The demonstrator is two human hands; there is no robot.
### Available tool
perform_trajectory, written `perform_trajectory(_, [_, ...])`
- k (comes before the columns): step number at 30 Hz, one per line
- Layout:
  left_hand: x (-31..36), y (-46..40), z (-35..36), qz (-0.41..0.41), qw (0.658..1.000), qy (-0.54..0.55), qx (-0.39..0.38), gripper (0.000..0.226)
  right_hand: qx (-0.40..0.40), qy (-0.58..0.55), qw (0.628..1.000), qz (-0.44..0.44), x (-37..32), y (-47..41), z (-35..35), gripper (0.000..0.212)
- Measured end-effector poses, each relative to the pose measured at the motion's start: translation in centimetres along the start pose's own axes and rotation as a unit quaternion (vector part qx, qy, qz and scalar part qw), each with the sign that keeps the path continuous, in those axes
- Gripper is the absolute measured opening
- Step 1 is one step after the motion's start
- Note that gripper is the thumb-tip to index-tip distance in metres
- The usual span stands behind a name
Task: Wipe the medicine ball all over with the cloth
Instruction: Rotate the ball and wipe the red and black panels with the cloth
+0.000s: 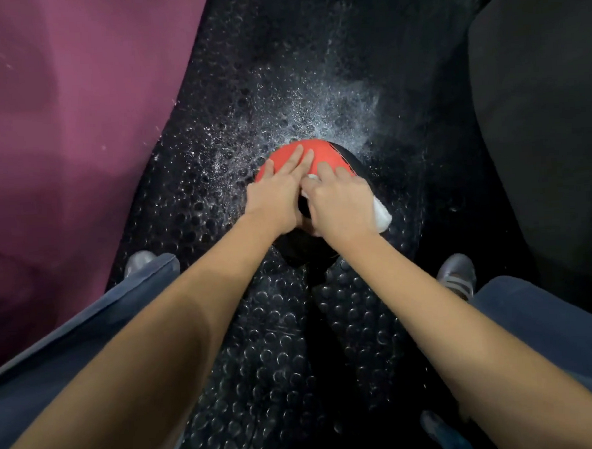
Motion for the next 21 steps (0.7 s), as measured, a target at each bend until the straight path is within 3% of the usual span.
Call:
perform_trajectory(3, [-0.4,-0.2,0.0,-0.001,1.0,0.004,-0.005,0.122,-0.021,0.033,0.999,-0.008,-0.3,0.2,0.3,0.018])
perform_trajectory(7, [-0.6,-0.3,0.1,-0.006,1.0,0.005,-0.019,0.14,0.038,0.019,0.999,0.008,1.1,2.2,0.0,0.022])
perform_trajectory(12, [-0.7,-0.3,-0.1,-0.001,1.0,0.015,0.011,0.108,0.03,0.029,0.999,0.007,-0.6,-0.2,0.1,0.018])
perform_trajectory(16, [-1.1,0.0,0.2,0.0,1.0,0.017,-0.023,0.138,0.025,0.033,0.999,-0.02,0.1,2.0,0.8,0.02])
perform_trajectory(19, [-0.2,0.3,0.2,0.009,1.0,-0.021,-0.019,0.138,-0.011,0.033,0.999,0.033,2.0,1.2,0.7,0.013])
perform_trajectory(21, [0.3,0.4,0.2,0.008,0.999,-0.041,-0.011,0.137,-0.074,-0.017,0.991,0.11,4.2,-0.2,0.9,0.021])
Point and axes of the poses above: each hand's wrist, its own y-axis away from the middle knuckle, its own z-axis out of the palm, x = y × z, the point moved 7 cm from there along -y, towards the middle knuckle, and after that the axes turned 11 degrees about -z, right-handed, at the moved point
